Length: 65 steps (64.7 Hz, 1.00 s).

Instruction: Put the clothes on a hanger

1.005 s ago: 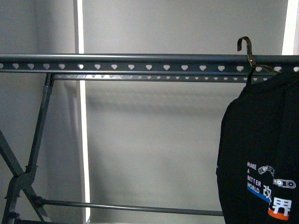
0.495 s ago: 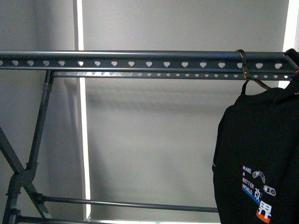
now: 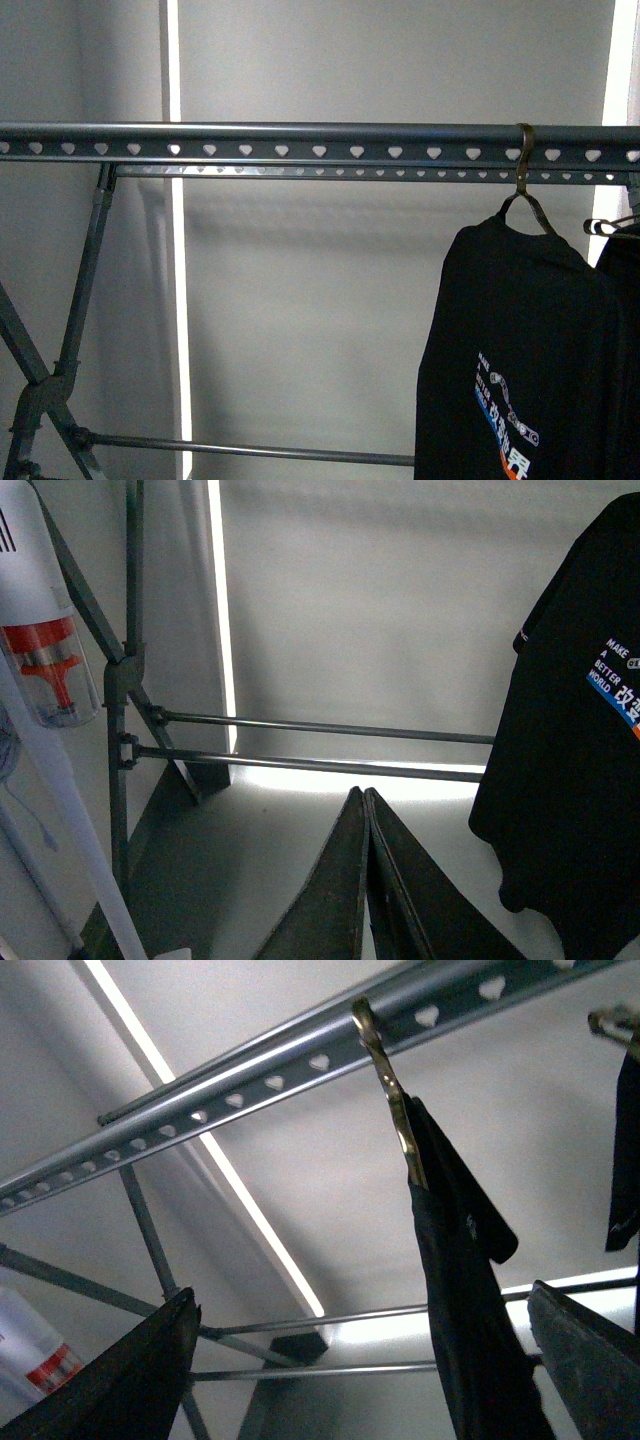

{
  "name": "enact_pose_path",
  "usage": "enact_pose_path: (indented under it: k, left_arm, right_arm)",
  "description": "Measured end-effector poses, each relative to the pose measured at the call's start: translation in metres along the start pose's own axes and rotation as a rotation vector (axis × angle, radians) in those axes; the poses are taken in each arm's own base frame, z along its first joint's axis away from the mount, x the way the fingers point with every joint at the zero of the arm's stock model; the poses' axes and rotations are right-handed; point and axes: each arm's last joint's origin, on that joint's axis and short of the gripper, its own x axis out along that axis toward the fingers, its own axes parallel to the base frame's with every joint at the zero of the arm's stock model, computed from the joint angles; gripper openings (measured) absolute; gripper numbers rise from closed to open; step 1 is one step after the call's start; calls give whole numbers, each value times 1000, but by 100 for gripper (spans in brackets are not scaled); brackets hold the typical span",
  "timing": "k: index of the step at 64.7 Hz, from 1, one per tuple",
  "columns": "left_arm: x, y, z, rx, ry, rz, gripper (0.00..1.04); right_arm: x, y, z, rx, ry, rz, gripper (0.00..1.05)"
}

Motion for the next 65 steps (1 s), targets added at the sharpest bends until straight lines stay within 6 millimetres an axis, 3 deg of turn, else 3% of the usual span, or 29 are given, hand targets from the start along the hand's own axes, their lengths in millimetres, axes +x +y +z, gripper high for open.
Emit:
enact_pose_path:
  k: [8, 11, 16, 28, 42, 65]
  left_arm:
    - [-7, 0, -4, 0, 33, 0, 4]
    - [-11, 0, -3, 0, 16, 0, 4]
    - [-12, 0, -3, 0, 7, 0, 4]
    - [-12, 0, -3, 0, 8, 0, 4]
    - [-12, 0, -3, 0, 8, 0, 4]
    - [-12, 0, -3, 0, 7, 0, 4]
  right_arm:
    - [-79, 10, -38, -183, -106, -21, 97]
    - [-97, 15, -48, -229, -98, -106, 90]
    - [-110, 21, -63, -280, -21, -209, 76]
    - [-110, 18, -107, -310, 83, -234, 41]
    - [-111, 22, -127, -331, 76, -218, 2]
    - [-111, 26, -150, -334, 80, -213, 2]
